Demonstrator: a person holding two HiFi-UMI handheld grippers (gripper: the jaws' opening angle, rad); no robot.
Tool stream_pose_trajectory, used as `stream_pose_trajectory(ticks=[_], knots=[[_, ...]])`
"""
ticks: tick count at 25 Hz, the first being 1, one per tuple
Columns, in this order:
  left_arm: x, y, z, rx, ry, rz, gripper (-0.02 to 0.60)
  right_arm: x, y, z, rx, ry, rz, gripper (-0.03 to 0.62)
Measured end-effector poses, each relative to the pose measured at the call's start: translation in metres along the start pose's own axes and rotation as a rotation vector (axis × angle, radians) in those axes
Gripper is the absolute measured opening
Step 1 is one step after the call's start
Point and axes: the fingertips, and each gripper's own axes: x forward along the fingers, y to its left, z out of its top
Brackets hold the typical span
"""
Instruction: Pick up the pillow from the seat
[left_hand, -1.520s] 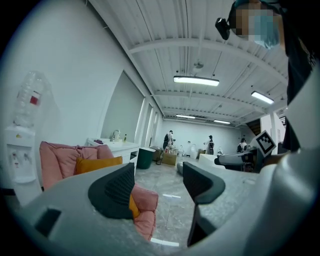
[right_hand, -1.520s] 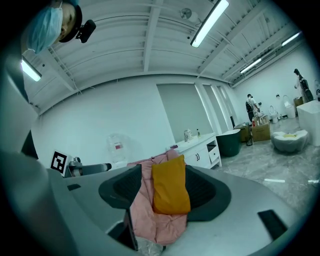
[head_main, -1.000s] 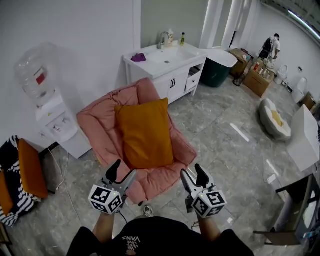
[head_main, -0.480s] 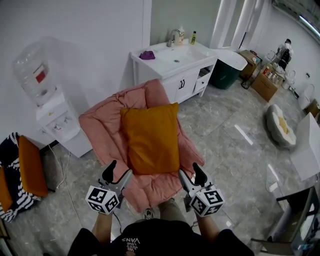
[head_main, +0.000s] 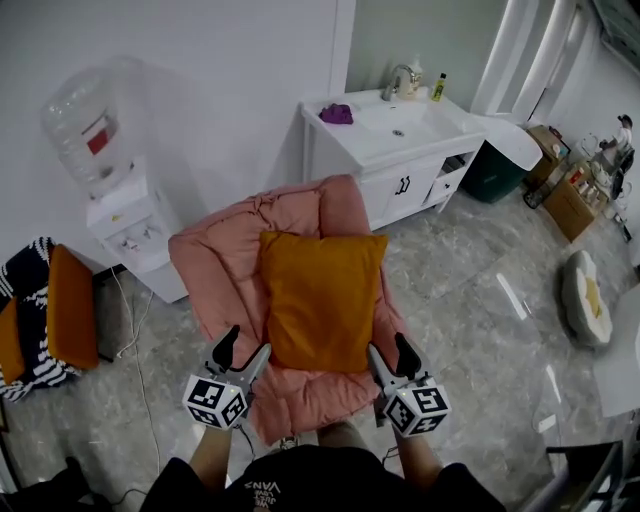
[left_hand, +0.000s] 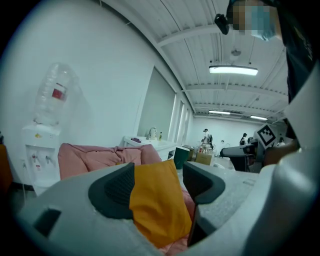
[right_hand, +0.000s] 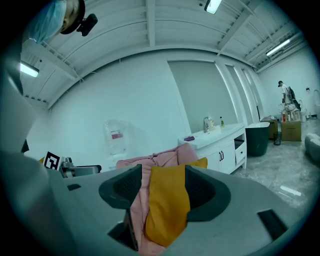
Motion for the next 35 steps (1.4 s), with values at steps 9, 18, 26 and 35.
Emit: stream_pose_trajectory(ticks=[9, 18, 26, 35], knots=[[0.071, 0.037, -0.005, 0.026, 0.012, 0.065, 0.299, 0.076, -0.047, 0.002, -0.028, 0.066, 0.048, 0.256], [0.132, 0.087, -0.031, -0.017, 0.046, 0.114, 0.299, 0.125, -0.093, -0.022, -0.018, 0.139, 0.041, 0.256], [0.183, 0.104, -0.07, -0.048, 0.149, 0.104, 0.299, 0.16, -0.131, -0.045, -0.006, 0.195, 0.023, 0.259], [0.229, 0.129, -0.11, -0.097, 0.262, 0.094, 0.301, 0.202, -0.161, -0.083, -0.003, 0.284, 0.026, 0.268]])
